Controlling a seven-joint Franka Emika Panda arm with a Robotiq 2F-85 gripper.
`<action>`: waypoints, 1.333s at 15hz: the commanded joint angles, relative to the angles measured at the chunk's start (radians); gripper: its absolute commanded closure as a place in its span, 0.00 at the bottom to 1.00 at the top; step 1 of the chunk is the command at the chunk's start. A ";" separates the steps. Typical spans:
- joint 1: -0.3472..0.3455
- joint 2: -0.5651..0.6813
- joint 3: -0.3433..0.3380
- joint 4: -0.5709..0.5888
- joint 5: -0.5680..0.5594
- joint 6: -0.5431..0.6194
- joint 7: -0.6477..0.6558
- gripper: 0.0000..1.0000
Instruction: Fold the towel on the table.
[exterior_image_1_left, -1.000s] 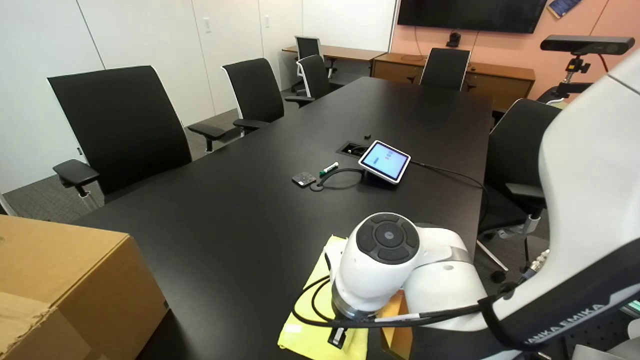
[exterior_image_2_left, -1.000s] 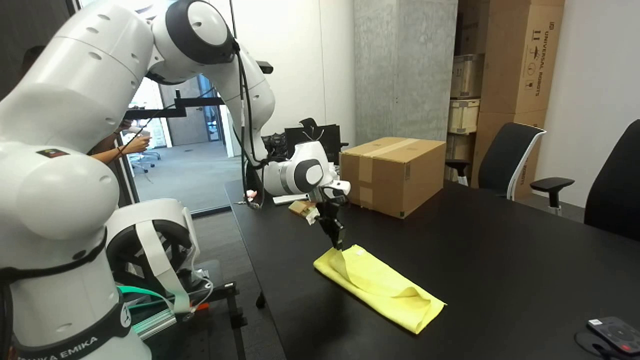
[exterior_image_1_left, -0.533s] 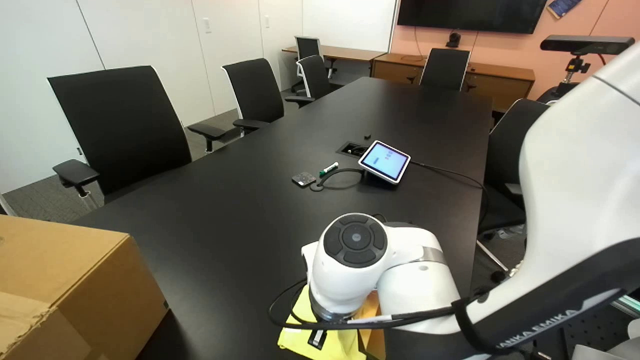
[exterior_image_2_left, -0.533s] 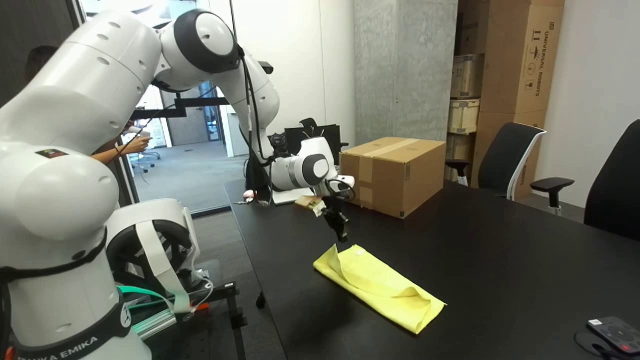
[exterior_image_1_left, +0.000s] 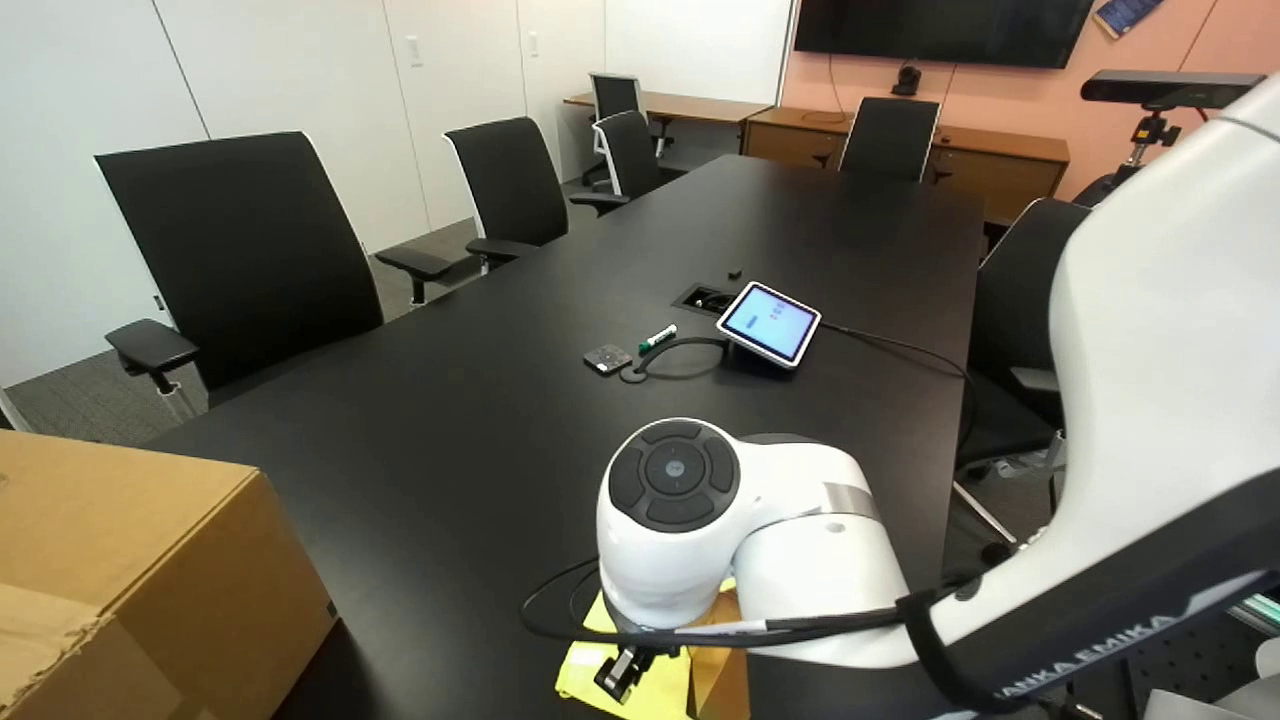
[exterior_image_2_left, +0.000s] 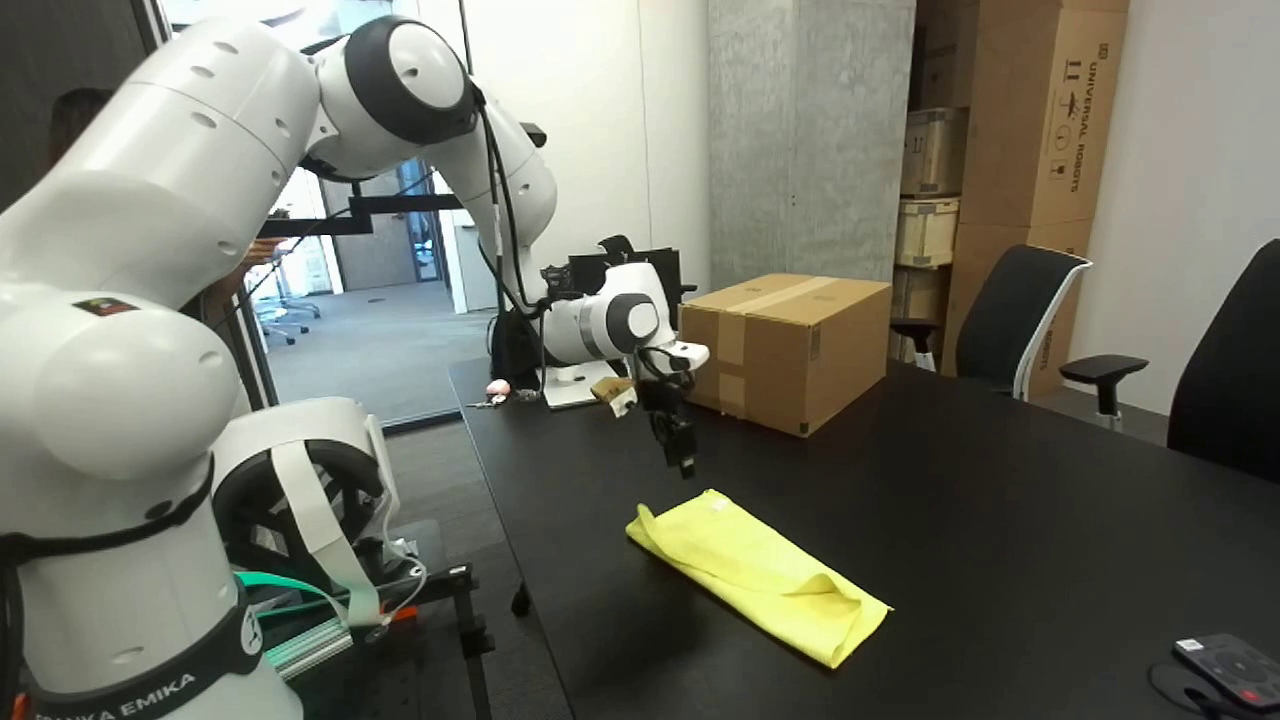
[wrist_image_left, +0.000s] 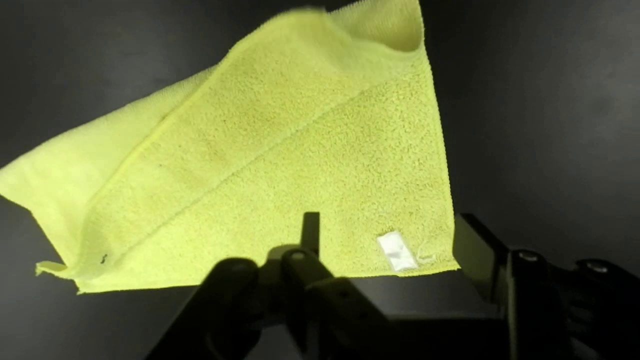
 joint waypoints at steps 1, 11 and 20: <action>0.018 -0.079 0.010 -0.034 -0.037 -0.097 0.162 0.01; -0.108 -0.086 0.197 -0.159 0.015 -0.002 0.391 0.00; -0.210 -0.083 0.291 -0.318 0.001 0.201 0.306 0.00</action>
